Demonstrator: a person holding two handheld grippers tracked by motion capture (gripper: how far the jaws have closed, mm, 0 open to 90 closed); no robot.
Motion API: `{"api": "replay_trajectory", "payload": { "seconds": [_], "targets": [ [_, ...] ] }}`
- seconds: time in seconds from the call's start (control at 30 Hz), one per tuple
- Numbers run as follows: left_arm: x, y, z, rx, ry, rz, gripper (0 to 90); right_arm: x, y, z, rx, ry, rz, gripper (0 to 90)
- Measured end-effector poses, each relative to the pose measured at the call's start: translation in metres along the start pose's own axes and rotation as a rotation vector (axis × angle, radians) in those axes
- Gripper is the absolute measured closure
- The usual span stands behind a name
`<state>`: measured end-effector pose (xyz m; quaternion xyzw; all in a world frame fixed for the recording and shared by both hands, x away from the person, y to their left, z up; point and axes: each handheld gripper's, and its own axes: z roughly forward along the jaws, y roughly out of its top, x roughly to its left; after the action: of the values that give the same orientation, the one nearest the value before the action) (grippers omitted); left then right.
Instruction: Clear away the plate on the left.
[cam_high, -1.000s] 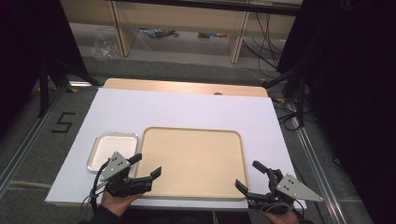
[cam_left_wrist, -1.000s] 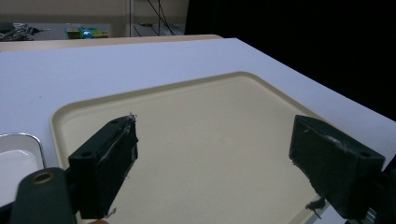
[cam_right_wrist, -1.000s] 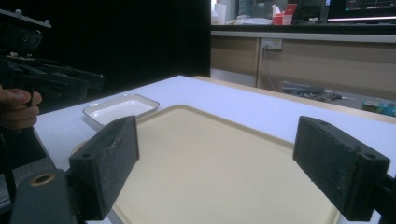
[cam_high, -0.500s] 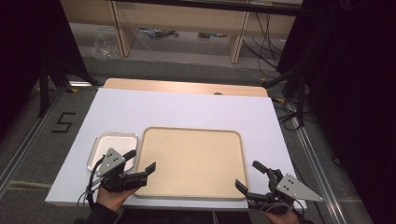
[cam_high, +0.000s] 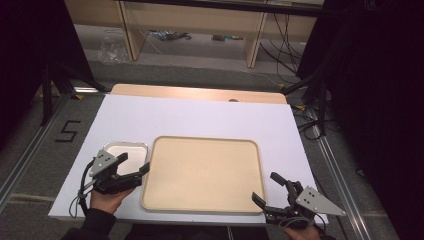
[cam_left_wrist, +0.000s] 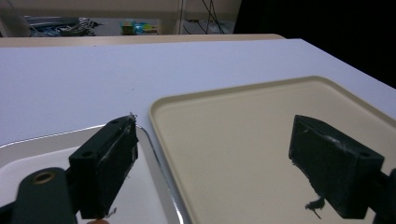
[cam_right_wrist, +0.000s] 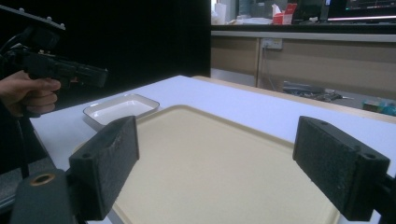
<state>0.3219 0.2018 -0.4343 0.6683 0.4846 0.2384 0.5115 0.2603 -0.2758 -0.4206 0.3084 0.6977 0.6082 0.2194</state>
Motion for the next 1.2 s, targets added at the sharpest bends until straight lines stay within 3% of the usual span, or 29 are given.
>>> {"api": "replay_trajectory", "payload": {
  "seconds": [0.2, 0.37, 0.77, 1.03, 1.2],
  "targets": [
    [0.022, 0.001, 0.002, 0.026, 0.054, -0.010, 15.3, 0.000, 0.000, 0.000, -0.001, -0.003, -0.002, 15.2],
    [0.039, 0.002, 0.007, 0.036, 0.080, -0.041, 15.4, 0.000, 0.000, 0.000, -0.001, -0.002, -0.002, 15.2],
    [0.077, -0.001, 0.014, 0.080, 0.208, -0.072, 15.3, 0.000, 0.000, 0.000, -0.001, -0.001, -0.001, 15.2],
    [0.097, -0.004, 0.013, 0.110, 0.244, -0.121, 15.4, 0.000, 0.000, 0.000, -0.002, -0.002, -0.001, 15.3],
    [0.105, -0.006, 0.014, 0.142, 0.263, -0.119, 17.8, 0.000, 0.000, 0.000, -0.001, -0.002, 0.000, 15.2]
  ]
}}
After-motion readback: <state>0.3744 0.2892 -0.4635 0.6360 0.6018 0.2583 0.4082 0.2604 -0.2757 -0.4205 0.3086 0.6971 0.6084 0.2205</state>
